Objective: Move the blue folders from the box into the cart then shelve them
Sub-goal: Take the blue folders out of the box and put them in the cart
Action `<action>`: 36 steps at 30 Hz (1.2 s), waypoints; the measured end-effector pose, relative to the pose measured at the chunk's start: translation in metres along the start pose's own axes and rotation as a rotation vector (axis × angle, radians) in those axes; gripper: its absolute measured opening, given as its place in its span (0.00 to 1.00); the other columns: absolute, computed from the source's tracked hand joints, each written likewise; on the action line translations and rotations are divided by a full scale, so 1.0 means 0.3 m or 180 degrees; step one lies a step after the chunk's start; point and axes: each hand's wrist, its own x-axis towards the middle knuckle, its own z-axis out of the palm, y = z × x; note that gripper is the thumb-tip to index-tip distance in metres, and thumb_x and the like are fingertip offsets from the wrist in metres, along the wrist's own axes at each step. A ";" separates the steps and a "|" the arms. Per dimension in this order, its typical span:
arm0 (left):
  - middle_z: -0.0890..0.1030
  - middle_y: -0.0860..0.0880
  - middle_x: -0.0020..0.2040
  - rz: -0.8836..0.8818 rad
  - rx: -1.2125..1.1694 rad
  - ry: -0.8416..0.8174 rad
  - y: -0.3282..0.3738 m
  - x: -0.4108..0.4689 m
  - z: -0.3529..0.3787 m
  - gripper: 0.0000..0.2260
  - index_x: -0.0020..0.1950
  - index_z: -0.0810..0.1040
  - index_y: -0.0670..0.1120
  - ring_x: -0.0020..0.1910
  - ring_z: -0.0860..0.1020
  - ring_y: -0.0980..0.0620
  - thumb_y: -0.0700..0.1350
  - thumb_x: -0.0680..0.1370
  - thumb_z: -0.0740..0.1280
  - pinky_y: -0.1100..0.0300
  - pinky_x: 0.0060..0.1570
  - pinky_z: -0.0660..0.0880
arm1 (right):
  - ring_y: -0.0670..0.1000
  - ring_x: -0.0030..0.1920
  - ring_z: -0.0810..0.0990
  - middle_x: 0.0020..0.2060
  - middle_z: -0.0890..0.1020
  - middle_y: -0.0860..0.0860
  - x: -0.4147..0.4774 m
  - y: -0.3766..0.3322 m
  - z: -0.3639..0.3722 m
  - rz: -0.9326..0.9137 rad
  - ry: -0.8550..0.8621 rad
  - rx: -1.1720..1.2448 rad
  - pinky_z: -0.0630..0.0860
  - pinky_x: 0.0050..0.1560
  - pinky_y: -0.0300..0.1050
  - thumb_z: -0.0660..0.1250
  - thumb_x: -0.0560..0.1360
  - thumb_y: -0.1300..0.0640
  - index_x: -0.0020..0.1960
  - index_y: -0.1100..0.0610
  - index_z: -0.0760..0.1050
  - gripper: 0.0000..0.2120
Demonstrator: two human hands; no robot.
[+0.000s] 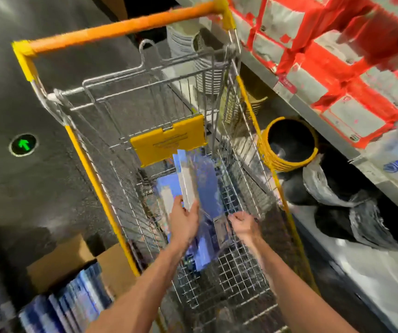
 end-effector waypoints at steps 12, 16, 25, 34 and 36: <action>0.82 0.46 0.53 -0.0865 -0.0446 -0.0325 -0.226 0.378 0.061 0.11 0.66 0.71 0.43 0.47 0.82 0.48 0.40 0.83 0.64 0.56 0.48 0.82 | 0.57 0.60 0.79 0.62 0.79 0.52 0.225 -0.019 0.214 -0.0077 -0.0191 -0.0557 0.72 0.54 0.45 0.66 0.80 0.53 0.63 0.61 0.78 0.16; 0.82 0.39 0.50 -0.1170 0.0248 -0.0406 -0.328 0.467 0.043 0.13 0.60 0.75 0.36 0.54 0.80 0.39 0.45 0.82 0.66 0.52 0.53 0.74 | 0.58 0.63 0.78 0.66 0.78 0.57 0.250 -0.004 0.249 -0.0084 -0.0314 -0.0721 0.71 0.59 0.44 0.64 0.81 0.55 0.64 0.62 0.78 0.15; 0.83 0.41 0.59 -0.0742 0.0919 -0.0739 -0.250 0.447 -0.022 0.20 0.65 0.77 0.40 0.57 0.81 0.40 0.54 0.83 0.62 0.47 0.61 0.77 | 0.53 0.48 0.76 0.52 0.83 0.57 0.203 -0.068 0.273 -0.0101 -0.0392 -0.0797 0.68 0.48 0.45 0.60 0.81 0.53 0.54 0.58 0.78 0.11; 0.84 0.43 0.56 0.0086 0.0723 -0.0685 -0.085 0.184 -0.147 0.14 0.60 0.80 0.42 0.56 0.81 0.43 0.48 0.83 0.62 0.52 0.57 0.77 | 0.61 0.45 0.78 0.36 0.77 0.56 -0.070 -0.168 0.175 -0.0885 -0.0257 -0.0858 0.65 0.43 0.48 0.55 0.78 0.50 0.36 0.56 0.72 0.17; 0.84 0.44 0.55 0.0369 0.0606 -0.0610 -0.061 0.087 -0.183 0.12 0.59 0.81 0.42 0.55 0.82 0.44 0.47 0.83 0.62 0.55 0.55 0.76 | 0.61 0.49 0.80 0.45 0.81 0.61 -0.146 -0.167 0.150 -0.0991 -0.0271 -0.0788 0.68 0.45 0.44 0.57 0.82 0.53 0.47 0.62 0.77 0.16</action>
